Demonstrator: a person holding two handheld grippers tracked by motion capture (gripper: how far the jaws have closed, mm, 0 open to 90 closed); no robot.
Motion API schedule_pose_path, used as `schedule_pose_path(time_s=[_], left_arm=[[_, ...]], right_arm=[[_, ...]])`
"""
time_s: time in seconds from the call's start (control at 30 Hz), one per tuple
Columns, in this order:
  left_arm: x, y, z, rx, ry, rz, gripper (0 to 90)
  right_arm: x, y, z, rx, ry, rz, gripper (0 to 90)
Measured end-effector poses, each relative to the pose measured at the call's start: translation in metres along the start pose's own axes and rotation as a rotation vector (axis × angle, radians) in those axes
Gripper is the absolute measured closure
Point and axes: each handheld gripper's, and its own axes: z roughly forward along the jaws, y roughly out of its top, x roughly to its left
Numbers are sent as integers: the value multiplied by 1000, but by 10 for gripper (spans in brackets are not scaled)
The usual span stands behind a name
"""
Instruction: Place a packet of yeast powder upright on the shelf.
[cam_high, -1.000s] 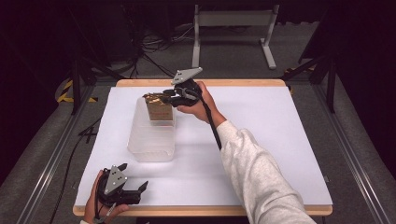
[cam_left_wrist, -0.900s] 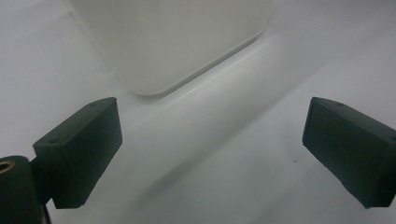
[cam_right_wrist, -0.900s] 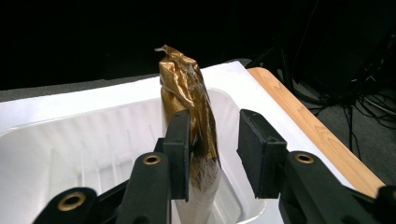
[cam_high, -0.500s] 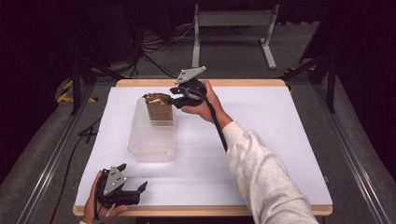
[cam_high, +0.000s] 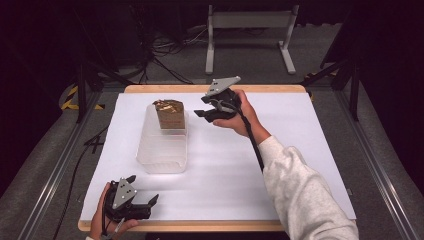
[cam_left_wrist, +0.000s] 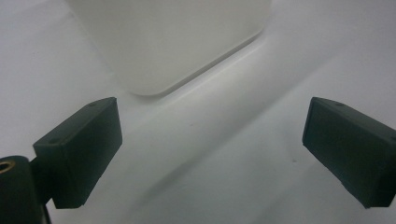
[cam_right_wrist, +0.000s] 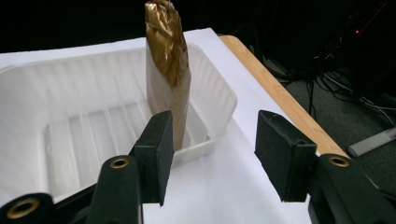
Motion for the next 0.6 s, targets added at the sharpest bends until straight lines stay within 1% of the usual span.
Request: schedule_pose_path(time_s=[0.03,0.1,0.17,0.23,0.33,0.5,0.6], left_arm=[[0,0,0,-1,2,2,56],[0,0,0,1,3,1,56],[0,0,0,4,3,0,56],[-1,0,1,6,4,1,56],[-1,1,1,9,5,2,56],[-2,1,2,10,6,2,56],[-2,2,2,11,6,8,56]], right_arm=[[0,-3,-4,2,1,-5,473],[0,-8,-12,14,-14,-11,450],[-1,-14,-21,8,-1,-17,424],[-2,-20,-29,12,-18,-12,386],[-3,-28,-40,11,-37,-6,380],[-1,-40,-55,20,-67,-14,354],[1,-47,-63,33,-97,-20,328]])
